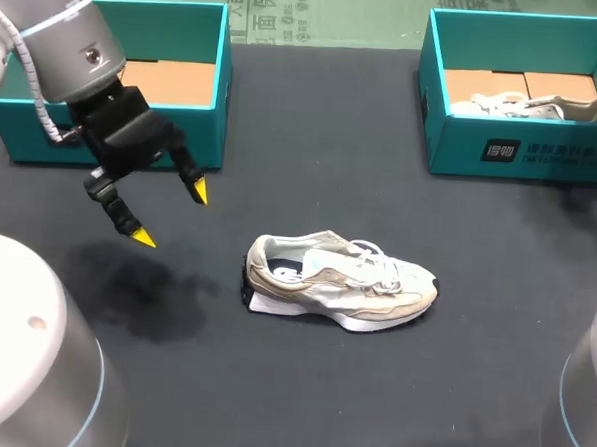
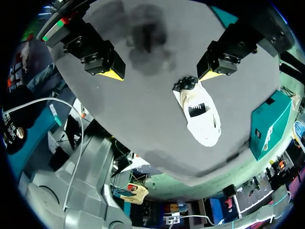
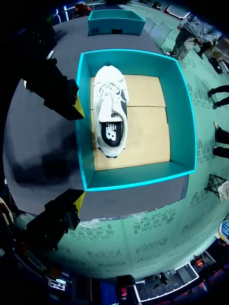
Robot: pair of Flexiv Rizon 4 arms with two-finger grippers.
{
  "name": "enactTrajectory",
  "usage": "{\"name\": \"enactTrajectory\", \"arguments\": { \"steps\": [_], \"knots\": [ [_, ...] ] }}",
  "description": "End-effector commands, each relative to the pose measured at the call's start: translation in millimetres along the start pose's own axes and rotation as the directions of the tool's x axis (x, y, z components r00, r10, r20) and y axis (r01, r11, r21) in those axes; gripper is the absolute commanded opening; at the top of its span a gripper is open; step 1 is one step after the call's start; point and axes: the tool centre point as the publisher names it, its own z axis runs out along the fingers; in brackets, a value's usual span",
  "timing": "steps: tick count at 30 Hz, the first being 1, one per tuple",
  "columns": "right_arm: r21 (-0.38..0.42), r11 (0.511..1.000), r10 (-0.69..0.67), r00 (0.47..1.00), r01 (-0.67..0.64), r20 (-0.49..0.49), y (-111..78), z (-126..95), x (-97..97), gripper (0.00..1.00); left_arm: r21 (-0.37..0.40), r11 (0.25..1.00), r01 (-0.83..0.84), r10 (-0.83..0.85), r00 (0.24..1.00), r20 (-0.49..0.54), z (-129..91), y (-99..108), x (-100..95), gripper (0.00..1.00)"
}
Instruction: Take the shoe out of the shoebox, open the shoe tongue, remove and reinsert the insole, then place the shoe into the shoebox
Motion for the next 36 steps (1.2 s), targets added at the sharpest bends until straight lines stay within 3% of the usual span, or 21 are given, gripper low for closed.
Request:
{"name": "enactTrajectory", "arguments": {
  "steps": [1,4,8,12,24,26,28,36],
  "knots": [
    [-0.001,1.0,0.0,1.0,0.0,0.001,-0.8,0,-0.2,1.0,0.117,0.985,0.126,-0.131,0.991,0.031,3,6,1.5,1.0],
    [-0.001,1.0,0.0,1.0,0.0,0.001,-0.8,0,-0.2,1.0,0.292,0.927,0.235,-0.246,0.969,0.002,18,21,-4.4,1.0],
    [-0.001,1.0,0.0,1.0,0.0,0.001,-0.8,0,-0.2,1.0,0.385,0.884,0.264,-0.286,0.958,-0.002,35,23,2.6,1.0],
    [-0.001,1.0,0.0,1.0,0.0,0.001,-0.8,0,-0.2,1.0,0.436,0.859,0.268,-0.306,0.952,0.017,44,17,8.8,1.0],
    [-0.001,1.0,0.0,1.0,0.0,0.001,-0.8,0,-0.2,1.0,0.429,0.863,0.267,-0.307,0.951,0.025,45,16,7.4,1.0],
    [-0.001,1.0,0.0,1.0,0.0,0.001,-0.8,0,-0.2,1.0,0.436,0.855,0.28,-0.329,0.944,0.04,62,25,3.2,1.0],
    [-0.001,1.0,0.0,1.0,0.0,0.001,-0.8,0,-0.2,1.0,0.507,0.814,0.284,-0.353,0.935,0.043,73,38,-0.6,1.0],
    [-0.001,1.0,0.0,1.0,0.0,0.001,-0.8,0,-0.2,1.0,0.621,0.742,0.252,-0.425,0.894,0.145,97,62,-8.6,1.0]
  ]
}}
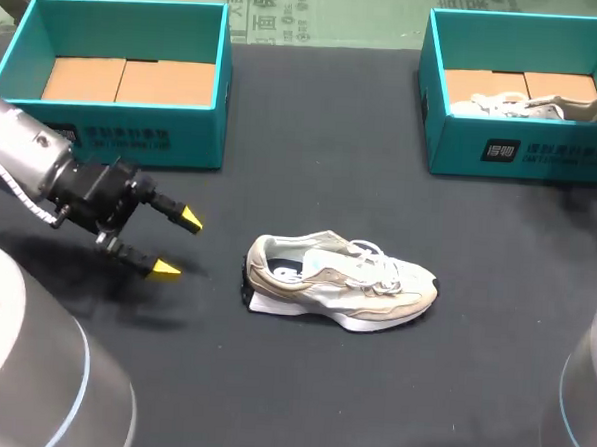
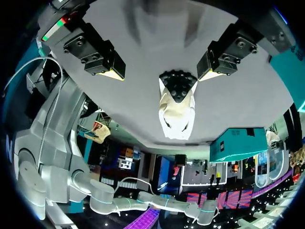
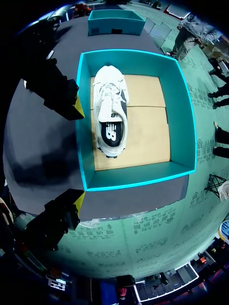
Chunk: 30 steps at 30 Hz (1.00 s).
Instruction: Take the shoe out of the shoebox, open the shoe tongue, remove and reinsert the insole, then place the shoe into the shoebox
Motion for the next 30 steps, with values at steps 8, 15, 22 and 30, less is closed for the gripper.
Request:
{"name": "enactTrajectory", "arguments": {
  "steps": [8,15,22,30],
  "knots": [
    [-0.001,1.0,0.001,1.0,-0.001,0.001,-0.8,0,-0.3,1.0,0.178,0.983,0.034,-0.054,0.993,0.108,22,36,-10.3,1.0],
    [-0.001,1.0,0.001,1.0,-0.001,0.001,-0.8,0,-0.3,1.0,0.192,0.98,0.045,-0.066,0.992,0.104,21,36,-12.5,1.0],
    [-0.001,1.0,0.001,1.0,-0.001,0.001,-0.8,0,-0.3,1.0,0.178,0.984,0.012,-0.036,0.99,0.133,36,41,-12.5,1.0],
    [-0.001,1.0,0.001,1.0,-0.001,0.001,-0.8,0,-0.3,1.0,0.211,0.977,0.012,-0.048,0.985,0.165,42,39,-24.8,1.0]
  ]
}}
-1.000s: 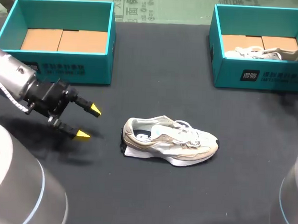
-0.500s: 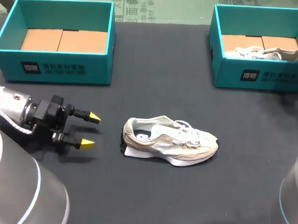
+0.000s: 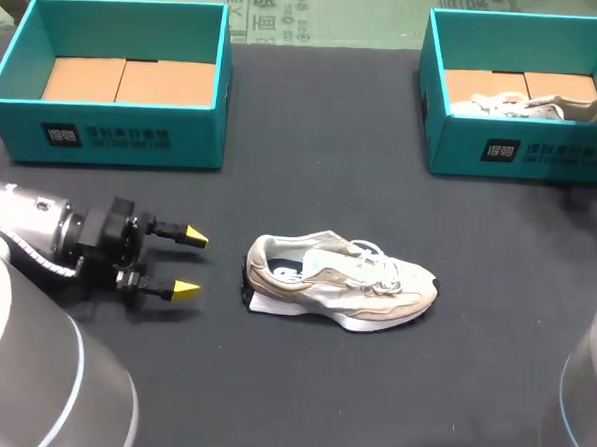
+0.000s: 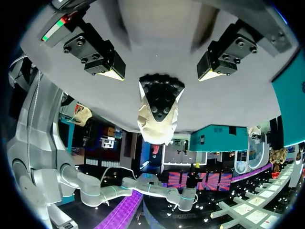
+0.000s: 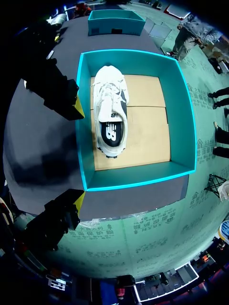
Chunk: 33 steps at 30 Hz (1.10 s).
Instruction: Take the shoe out of the shoebox, open the shoe tongue, remove and reinsert the insole, then place the shoe into the shoebox
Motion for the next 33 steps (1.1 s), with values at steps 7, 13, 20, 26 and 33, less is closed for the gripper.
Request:
{"name": "enactTrajectory", "arguments": {
  "steps": [7,13,20,26,33],
  "knots": [
    [-0.001,1.0,0.0,1.0,0.0,0.001,-0.7,0,-0.2,1.0,0.006,1.0,-0.023,0.023,1.0,0.008,18,-5,-2.7,1.0],
    [-0.001,1.0,0.0,1.0,0.0,0.001,-0.7,0,-0.2,1.0,0.007,1.0,-0.015,0.015,1.0,0.012,31,-6,-3.3,1.0],
    [-0.001,1.0,0.0,1.0,0.0,0.001,-0.7,0,-0.2,1.0,0.026,1.0,-0.013,0.012,1.0,0.014,43,-10,-2.3,1.0],
    [-0.001,1.0,0.0,1.0,0.0,0.001,-0.7,0,-0.2,1.0,0.026,1.0,-0.009,0.009,1.0,0.007,56,-13,-2.0,1.0],
    [-0.001,1.0,0.0,1.0,0.0,0.001,-0.7,0,-0.2,1.0,0.029,1.0,-0.012,0.012,1.0,-0.007,66,-16,-1.5,1.0]
  ]
}}
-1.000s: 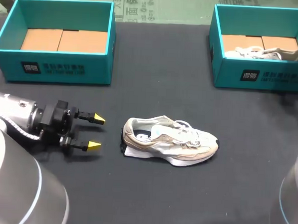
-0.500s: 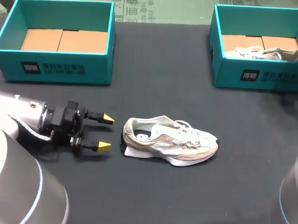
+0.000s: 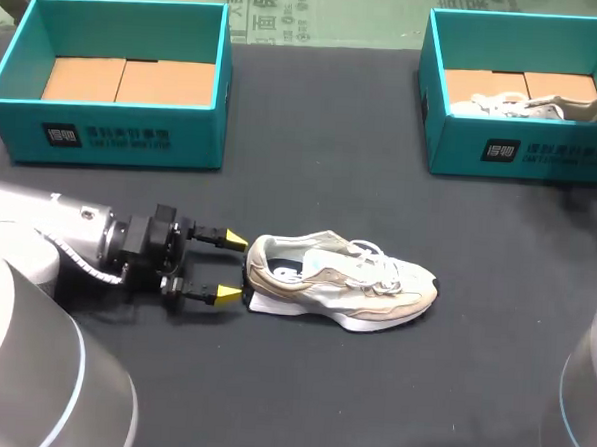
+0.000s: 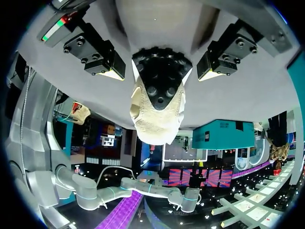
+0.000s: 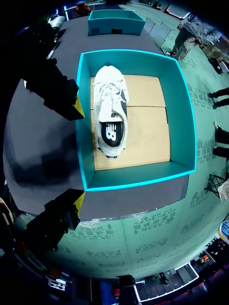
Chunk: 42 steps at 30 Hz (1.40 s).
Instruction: Take the shoe out of the shoebox, open the shoe tongue, remove and reinsert the insole, then place the shoe into the shoebox
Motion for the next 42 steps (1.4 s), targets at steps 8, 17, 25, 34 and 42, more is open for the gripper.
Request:
{"name": "enactTrajectory", "arguments": {
  "steps": [8,17,25,34,42],
  "knots": [
    [-0.001,1.0,0.0,1.0,0.0,0.001,-0.7,0,-0.2,1.0,-0.006,1.0,0.005,-0.005,1.0,-0.015,15,0,-3.0,1.0],
    [-0.001,1.0,0.0,1.0,0.0,0.001,-0.7,0,-0.2,1.0,-0.007,1.0,0.005,-0.005,0.999,-0.032,22,0,-6.2,1.0],
    [-0.001,1.0,0.0,1.0,0.0,0.001,-0.7,0,-0.2,1.0,-0.009,1.0,0.005,-0.006,0.999,-0.05,29,0,-6.7,1.0],
    [-0.001,1.0,0.0,1.0,0.0,0.001,-0.7,0,-0.2,1.0,-0.007,1.0,0.007,-0.007,0.997,-0.07,34,0,-5.9,1.0],
    [-0.001,1.0,0.0,1.0,0.0,0.001,-0.7,0,-0.2,1.0,-0.007,1.0,0.005,-0.006,0.996,-0.085,41,1,-5.2,1.0]
  ]
}}
